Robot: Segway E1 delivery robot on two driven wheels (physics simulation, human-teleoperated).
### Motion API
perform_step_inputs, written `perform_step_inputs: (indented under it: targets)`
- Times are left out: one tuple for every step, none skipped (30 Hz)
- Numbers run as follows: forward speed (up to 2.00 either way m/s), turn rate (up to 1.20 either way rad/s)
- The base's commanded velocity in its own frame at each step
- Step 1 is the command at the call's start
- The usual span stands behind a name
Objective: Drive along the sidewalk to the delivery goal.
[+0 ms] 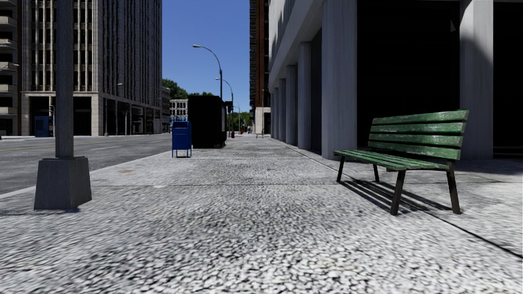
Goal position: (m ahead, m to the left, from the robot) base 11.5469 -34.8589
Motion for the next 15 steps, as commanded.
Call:
perform_step_inputs:
  targets:
    - [0.82,0.00]
    - [1.17,0.00]
    - [1.41,0.00]
    - [1.55,0.00]
    - [1.55,0.00]
    - [1.66,0.00]
    - [1.67,0.00]
    - [1.67,0.00]
    - [1.68,0.00]
    - [1.68,0.00]
    - [1.68,0.00]
    - [1.68,0.00]
    - [1.68,0.00]
    - [1.68,0.00]
    - [1.68,0.00]
